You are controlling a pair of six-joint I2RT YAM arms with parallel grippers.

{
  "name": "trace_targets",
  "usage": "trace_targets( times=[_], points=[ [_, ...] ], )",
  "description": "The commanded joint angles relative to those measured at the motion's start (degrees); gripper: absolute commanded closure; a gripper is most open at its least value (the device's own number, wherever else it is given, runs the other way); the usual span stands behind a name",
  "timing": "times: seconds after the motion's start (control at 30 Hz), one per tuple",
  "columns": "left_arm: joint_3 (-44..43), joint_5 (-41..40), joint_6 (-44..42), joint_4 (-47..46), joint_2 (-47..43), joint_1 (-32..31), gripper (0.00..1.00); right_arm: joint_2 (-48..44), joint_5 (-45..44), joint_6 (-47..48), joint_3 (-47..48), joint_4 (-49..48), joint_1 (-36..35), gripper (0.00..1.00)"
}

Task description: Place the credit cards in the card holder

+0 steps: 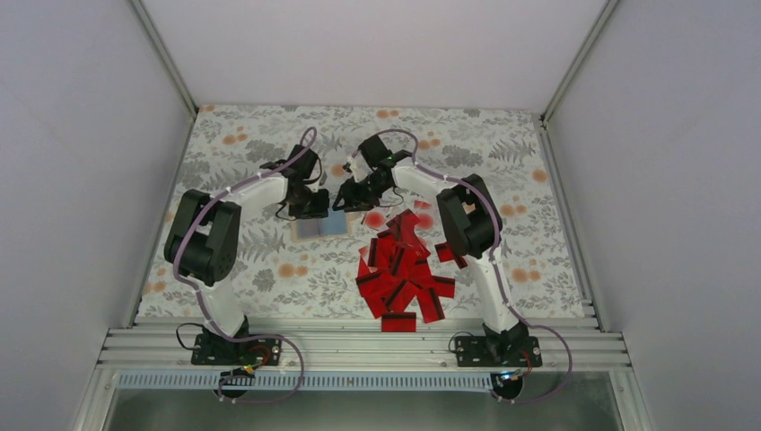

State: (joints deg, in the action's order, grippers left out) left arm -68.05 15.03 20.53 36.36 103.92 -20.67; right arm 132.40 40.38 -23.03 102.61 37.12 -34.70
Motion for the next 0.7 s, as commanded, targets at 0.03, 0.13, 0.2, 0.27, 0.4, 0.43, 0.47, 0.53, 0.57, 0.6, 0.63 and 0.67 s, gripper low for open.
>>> trace_targets(
  times=[0.03,0.13,0.2,0.27,0.4,0.43,0.47,0.53,0.57,0.6,0.63,0.67],
  points=[
    [-1.0,0.5,-0.7,0.1,1.9,0.0,0.86,0.4,-1.8,0.9,0.6,0.4,0.2,0.57],
    [-0.7,0.4,-0.9,0.0,2.4,-0.1,0.89,0.5,-2.8,1.0,0.6,0.4,0.2,0.57],
    [-0.5,0.5,-0.9,-0.1,2.8,-0.1,0.89,0.5,-3.5,0.9,0.6,0.4,0.2,0.57],
    [-0.3,0.5,-0.9,-0.3,3.0,-0.1,0.9,0.8,-3.5,0.9,0.7,0.3,0.2,0.57],
    [-0.2,0.5,-1.0,-0.3,3.6,-0.2,0.9,1.7,-2.7,0.6,0.7,0.2,0.2,0.57],
    [-0.4,0.4,-1.1,-0.3,3.8,-0.1,0.9,1.6,-2.7,0.5,0.4,0.0,0.2,0.57],
    [-0.3,0.4,-1.1,-0.3,3.9,-0.2,0.9,1.7,-2.8,0.5,0.2,0.0,0.2,0.57],
    [-0.3,0.4,-1.1,-0.2,4.1,-0.2,0.91,1.9,-2.8,0.5,-0.1,0.0,0.2,0.57],
    [-0.3,0.4,-1.1,-0.3,4.1,-0.2,0.91,2.1,-2.8,0.5,-0.2,0.0,0.2,0.57],
    [-0.1,0.4,-1.1,-0.3,4.1,-0.3,0.91,2.1,-2.8,0.5,-0.2,0.0,0.2,0.57],
    [0.0,0.4,-1.0,-0.4,4.2,-0.2,0.91,2.1,-2.4,0.5,-0.2,0.0,0.2,0.57],
    [0.1,0.4,-1.0,-0.3,4.2,-0.3,0.91,2.2,-2.2,0.5,-0.3,-0.1,0.2,0.57]
  ],
)
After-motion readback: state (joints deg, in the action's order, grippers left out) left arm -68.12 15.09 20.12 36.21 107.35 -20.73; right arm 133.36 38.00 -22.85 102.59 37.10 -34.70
